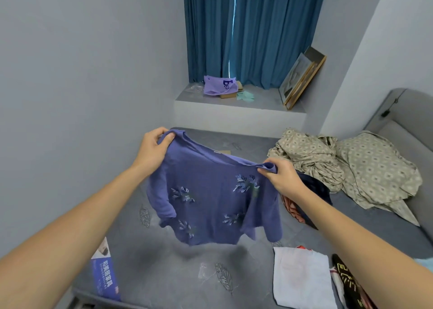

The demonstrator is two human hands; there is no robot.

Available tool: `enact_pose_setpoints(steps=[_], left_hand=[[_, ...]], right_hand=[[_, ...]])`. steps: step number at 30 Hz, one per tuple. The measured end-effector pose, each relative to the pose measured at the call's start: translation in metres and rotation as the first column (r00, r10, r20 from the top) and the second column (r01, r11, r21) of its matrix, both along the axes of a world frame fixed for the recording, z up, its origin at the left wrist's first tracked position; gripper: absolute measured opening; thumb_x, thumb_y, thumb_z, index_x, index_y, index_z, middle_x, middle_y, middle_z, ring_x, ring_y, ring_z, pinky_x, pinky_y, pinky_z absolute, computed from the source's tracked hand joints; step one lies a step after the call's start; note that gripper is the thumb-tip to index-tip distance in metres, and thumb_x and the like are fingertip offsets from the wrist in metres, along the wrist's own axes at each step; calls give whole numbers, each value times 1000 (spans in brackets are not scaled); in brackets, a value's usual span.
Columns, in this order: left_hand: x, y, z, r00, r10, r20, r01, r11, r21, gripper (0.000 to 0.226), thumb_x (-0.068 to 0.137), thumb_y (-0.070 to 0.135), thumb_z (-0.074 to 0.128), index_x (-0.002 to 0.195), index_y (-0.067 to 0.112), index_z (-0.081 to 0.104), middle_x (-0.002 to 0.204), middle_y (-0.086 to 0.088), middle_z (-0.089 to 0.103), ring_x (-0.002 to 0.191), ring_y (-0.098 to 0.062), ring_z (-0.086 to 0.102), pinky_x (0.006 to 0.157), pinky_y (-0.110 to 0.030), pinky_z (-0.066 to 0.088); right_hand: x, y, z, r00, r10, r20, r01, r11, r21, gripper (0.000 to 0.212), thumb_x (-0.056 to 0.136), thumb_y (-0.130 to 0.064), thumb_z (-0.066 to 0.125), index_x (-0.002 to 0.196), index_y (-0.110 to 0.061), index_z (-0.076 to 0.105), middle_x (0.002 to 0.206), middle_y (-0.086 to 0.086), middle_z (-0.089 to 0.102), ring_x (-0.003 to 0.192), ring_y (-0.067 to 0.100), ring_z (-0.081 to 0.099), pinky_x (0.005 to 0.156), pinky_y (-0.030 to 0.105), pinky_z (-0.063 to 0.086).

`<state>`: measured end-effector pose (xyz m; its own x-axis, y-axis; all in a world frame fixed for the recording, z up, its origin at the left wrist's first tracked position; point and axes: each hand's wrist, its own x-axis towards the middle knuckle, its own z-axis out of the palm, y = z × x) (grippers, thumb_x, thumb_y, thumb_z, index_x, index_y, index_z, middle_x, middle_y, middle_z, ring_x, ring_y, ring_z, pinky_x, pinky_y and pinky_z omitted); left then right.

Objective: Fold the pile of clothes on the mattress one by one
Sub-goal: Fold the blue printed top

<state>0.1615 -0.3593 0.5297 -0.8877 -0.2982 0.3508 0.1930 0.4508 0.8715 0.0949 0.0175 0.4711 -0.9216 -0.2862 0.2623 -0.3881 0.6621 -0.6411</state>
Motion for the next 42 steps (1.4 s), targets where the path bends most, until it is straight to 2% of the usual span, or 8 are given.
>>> enact_pose_setpoints(steps=[8, 16, 21, 27, 31, 34, 40, 42], left_hand=[[35, -7, -2, 999, 46, -8, -46, 999, -25, 19, 103, 26, 62, 91, 15, 72, 86, -4, 74, 76, -11, 63, 75, -33, 51], [75, -27, 11, 1000, 16, 1, -16, 1000, -4, 18, 102, 25, 65, 93, 12, 74, 91, -8, 76, 77, -9, 64, 76, -31, 51], [83, -44, 7, 998, -23, 66, 19, 997, 69, 22, 101, 20, 67, 92, 1, 73, 85, -10, 69, 78, -17, 58, 76, -35, 45], [56, -52, -26, 983, -45, 179, 32, 997, 75, 26, 100, 20, 69, 87, -3, 70, 77, -6, 63, 73, -15, 53, 67, -30, 41], [17, -57, -73, 959, -76, 273, 69, 997, 37, 27, 101, 28, 67, 83, 8, 71, 71, 5, 64, 67, -8, 55, 64, -27, 44], [-26, -66, -129, 946, -78, 313, 80, 997, 6, 32, 98, 37, 66, 83, 10, 71, 74, -3, 67, 68, -10, 54, 68, -32, 44], [-144, -84, -283, 885, -65, 462, 126, 987, -103, 36, 102, 29, 63, 68, 19, 64, 62, 8, 57, 61, -6, 46, 62, -23, 39], [-188, -93, -349, 864, -59, 500, 145, 980, -135, 34, 102, 31, 62, 71, 18, 64, 65, 6, 58, 63, -10, 47, 66, -29, 41]], right_hand=[[22, 5, 18, 991, -66, -113, 58, 996, -72, 43, 101, -10, 59, 63, -21, 44, 55, 0, 46, 56, 15, 38, 57, 37, 30], [48, -8, 36, 993, -25, -111, 5, 984, -178, 34, 108, -16, 51, 76, -10, 44, 64, 13, 47, 59, 13, 35, 57, 34, 29], [47, -11, 41, 998, 63, -4, -63, 990, -126, 42, 105, -17, 56, 67, -3, 47, 54, -1, 38, 54, 11, 31, 58, 35, 25], [27, -14, 18, 981, 125, 150, -114, 990, -79, 45, 102, -20, 60, 67, -1, 42, 59, 0, 34, 58, 13, 28, 58, 33, 24], [-9, -20, -28, 972, 90, 216, -86, 996, -29, 45, 102, -22, 62, 65, -6, 42, 58, -4, 34, 58, 11, 28, 58, 34, 25], [-48, -31, -79, 973, 55, 223, -68, 996, 50, 49, 101, -22, 63, 63, -12, 35, 56, -4, 31, 57, 11, 26, 57, 36, 24], [-152, -66, -223, 956, -12, 293, -98, 928, 359, 50, 102, -28, 61, 62, -17, 34, 55, -1, 40, 63, 32, 44, 58, 40, 25], [-188, -77, -287, 946, -37, 322, -111, 896, 429, 47, 103, -32, 59, 65, -18, 37, 60, 1, 47, 71, 37, 51, 59, 40, 28]])
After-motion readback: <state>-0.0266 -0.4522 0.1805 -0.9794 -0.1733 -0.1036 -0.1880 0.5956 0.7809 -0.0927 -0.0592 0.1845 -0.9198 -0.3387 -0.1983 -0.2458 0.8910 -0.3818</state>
